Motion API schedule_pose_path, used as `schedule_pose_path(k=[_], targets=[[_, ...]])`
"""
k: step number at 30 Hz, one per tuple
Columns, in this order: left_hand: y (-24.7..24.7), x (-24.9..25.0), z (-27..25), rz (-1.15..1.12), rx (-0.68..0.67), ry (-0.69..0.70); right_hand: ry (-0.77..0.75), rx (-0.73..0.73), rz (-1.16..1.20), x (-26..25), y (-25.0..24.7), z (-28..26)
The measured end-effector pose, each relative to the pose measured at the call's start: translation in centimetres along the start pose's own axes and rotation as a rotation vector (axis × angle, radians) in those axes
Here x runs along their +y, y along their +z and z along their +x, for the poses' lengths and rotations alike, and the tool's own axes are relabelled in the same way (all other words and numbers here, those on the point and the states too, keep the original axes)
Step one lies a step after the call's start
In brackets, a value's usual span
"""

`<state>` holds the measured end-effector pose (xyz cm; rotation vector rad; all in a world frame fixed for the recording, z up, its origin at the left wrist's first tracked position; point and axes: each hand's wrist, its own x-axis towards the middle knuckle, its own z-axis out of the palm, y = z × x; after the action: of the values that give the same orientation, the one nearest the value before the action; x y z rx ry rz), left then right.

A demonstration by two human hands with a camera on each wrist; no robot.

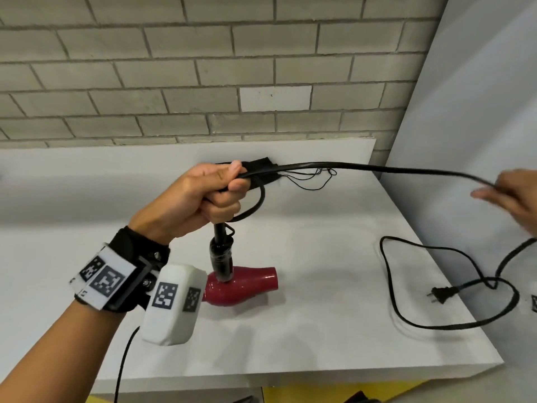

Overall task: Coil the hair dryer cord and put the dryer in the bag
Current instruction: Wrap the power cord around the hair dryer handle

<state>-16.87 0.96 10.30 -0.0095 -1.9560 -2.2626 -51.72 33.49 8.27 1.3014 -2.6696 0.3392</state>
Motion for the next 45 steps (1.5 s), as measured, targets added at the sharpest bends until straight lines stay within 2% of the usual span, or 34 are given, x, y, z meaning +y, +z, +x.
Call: schedule_pose_path(k=[2,4,5,8,10,13,17,20,24,26,28,31,33,36,41,45], targets=[[-0.1,-0.2,0.0,-0.027,0.007,0.010,0.072,-0.147,0.031,-2.4,1.1,-0.9],[0.2,-0.4,0.4,-0.036,-0.006,0.008,0.017,-0.288,0.097,-6.5,0.8,-1.7],[0.5,-0.5,0.7,-0.039,-0.015,0.007,-0.068,-0.253,0.205,-9.2,0.3,-1.9],[1.2,-0.7,1.4,-0.041,-0.042,-0.009,-0.320,-0.013,0.527,-18.1,-0.4,-2.4],[1.6,-0.9,1.7,-0.046,-0.048,-0.016,-0.366,0.056,0.625,-22.5,1.0,-2.2],[2.0,-0.9,1.9,-0.061,-0.018,0.000,-0.360,0.163,0.706,-25.7,3.9,-1.7],[1.6,-0.6,1.4,-0.092,0.008,0.030,-0.324,0.210,0.725,-23.8,6.7,-1.8],[1.1,-0.5,0.7,-0.093,0.077,0.041,-0.262,0.184,0.531,-19.7,8.4,-2.7],[1.5,-1.4,0.8,-0.059,0.084,0.010,-0.289,0.312,0.290,-16.7,8.8,-4.3],[1.8,-1.8,1.1,-0.068,0.097,0.000,-0.288,0.348,0.180,-17.0,8.4,-4.8],[2.0,-2.1,1.4,-0.089,0.110,0.000,-0.321,0.310,0.035,-18.0,8.2,-5.3],[2.4,-2.1,1.8,-0.098,0.125,-0.015,-0.470,0.248,-0.092,-20.2,8.3,-6.3],[3.0,-2.3,2.1,-0.077,0.149,-0.037,-0.594,0.248,-0.107,-21.9,8.0,-7.1],[4.0,-3.0,2.5,-0.003,0.158,-0.063,-0.682,0.296,-0.122,-23.9,6.7,-7.6],[4.7,-3.6,2.8,0.043,0.113,-0.073,-0.716,0.338,-0.092,-25.2,4.6,-6.5],[5.0,-3.3,2.8,0.038,0.115,-0.065,-0.702,0.489,-0.084,-25.4,3.8,-5.6]])
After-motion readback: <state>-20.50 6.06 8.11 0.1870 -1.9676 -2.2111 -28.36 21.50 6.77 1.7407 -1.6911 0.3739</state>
